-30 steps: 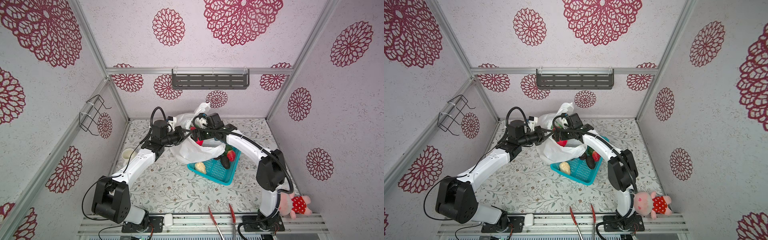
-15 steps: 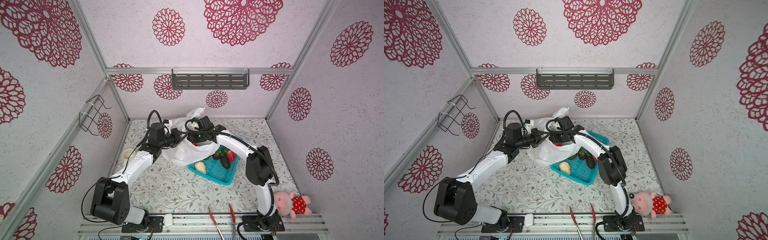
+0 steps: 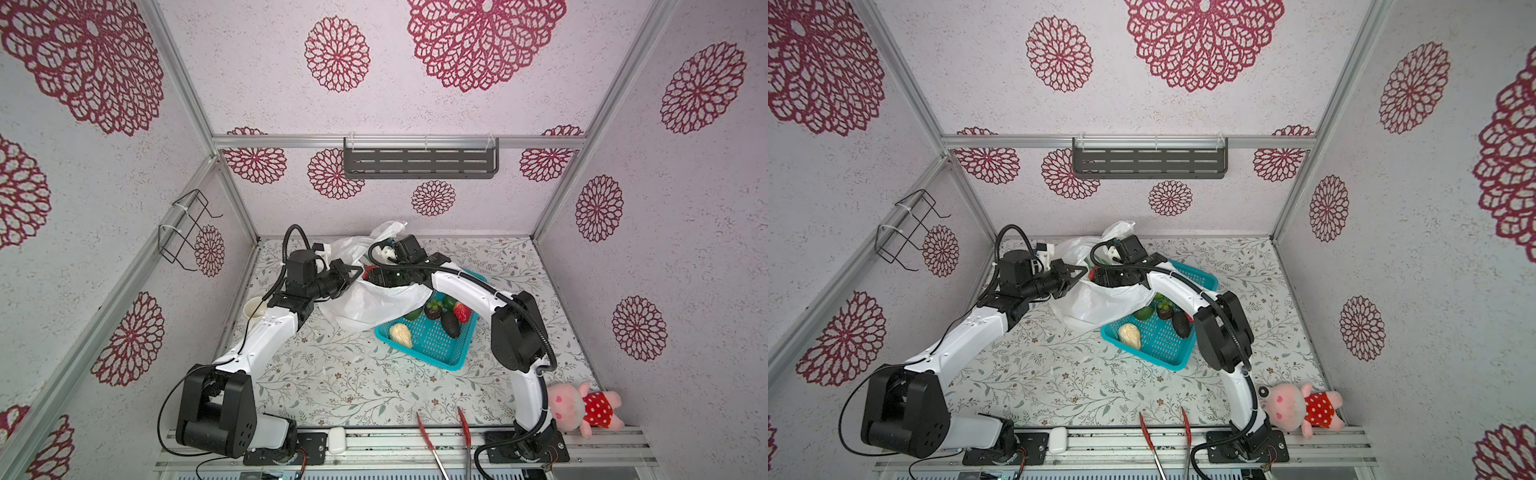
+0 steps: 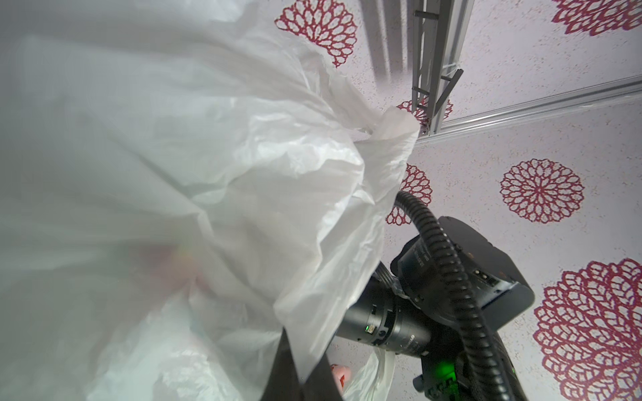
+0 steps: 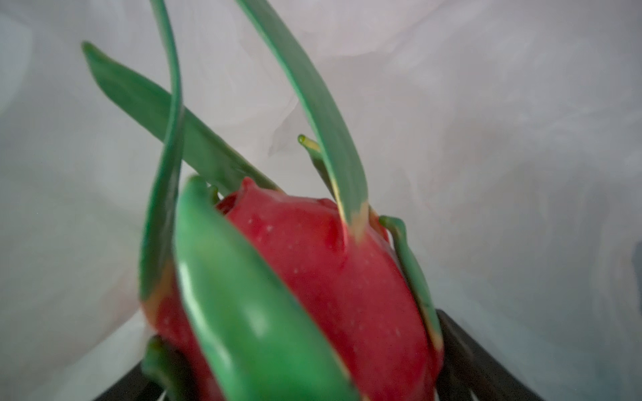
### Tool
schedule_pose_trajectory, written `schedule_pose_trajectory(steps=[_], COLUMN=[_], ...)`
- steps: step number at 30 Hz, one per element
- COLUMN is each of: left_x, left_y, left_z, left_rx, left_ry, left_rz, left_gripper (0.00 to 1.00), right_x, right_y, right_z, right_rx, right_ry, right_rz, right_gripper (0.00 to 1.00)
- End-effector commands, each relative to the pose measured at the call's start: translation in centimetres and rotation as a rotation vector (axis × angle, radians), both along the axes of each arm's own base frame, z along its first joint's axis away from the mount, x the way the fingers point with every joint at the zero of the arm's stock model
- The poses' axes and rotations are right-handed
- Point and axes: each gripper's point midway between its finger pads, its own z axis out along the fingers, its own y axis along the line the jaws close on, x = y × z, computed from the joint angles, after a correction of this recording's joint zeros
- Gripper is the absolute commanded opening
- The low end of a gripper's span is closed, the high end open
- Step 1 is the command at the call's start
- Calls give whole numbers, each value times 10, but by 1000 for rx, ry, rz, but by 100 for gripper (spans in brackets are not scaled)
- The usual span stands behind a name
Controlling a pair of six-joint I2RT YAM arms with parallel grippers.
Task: Place the fruits into the plastic bag
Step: Place the fruit in the plastic bag.
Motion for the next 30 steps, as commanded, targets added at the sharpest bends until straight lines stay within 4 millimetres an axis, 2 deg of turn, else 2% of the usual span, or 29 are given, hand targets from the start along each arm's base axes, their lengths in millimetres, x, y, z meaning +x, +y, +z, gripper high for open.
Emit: schedule_pose_trajectory(steps=[1, 5, 7, 9, 12, 16, 20, 23, 26, 30], left_x=[0, 0, -1, -3, -3, -5, -7, -7, -7, -5], left_y=[1, -4, -6, -5, -1, -2, -5, -8, -10, -9], left_z=[3, 19, 37, 56, 72, 70, 62, 60, 57, 45], left_rx=[2, -21, -39, -53, -44, -31, -39, -57, -67, -58], left_ry=[-26, -69, -117, -172, -199, -181, -154, -138, -122, -95], left_rz=[-11, -39, -50, -48, -18, -31, -33, -37, -40, -30], left_gripper=[0, 0, 0, 0, 0, 0, 0, 0, 0, 0], right_x=[-15, -23, -24, -22, -19, -15, -8, -7, -8, -14], right_y=[17, 28, 26, 16, -8, -49, -92, -115, -122, -108], right_z=[35, 41, 33, 19, -2, -16, -11, -3, 8, 28], right_rx=[104, 179, 165, 94, -41, -205, -344, -417, -429, -343], right_ry=[-34, -20, -3, 3, -3, -34, -89, -126, -162, -202], right_rz=[77, 112, 100, 67, 3, -110, -220, -268, -265, -190], right_gripper=[53, 52, 52, 52, 52, 52, 53, 54, 54, 54])
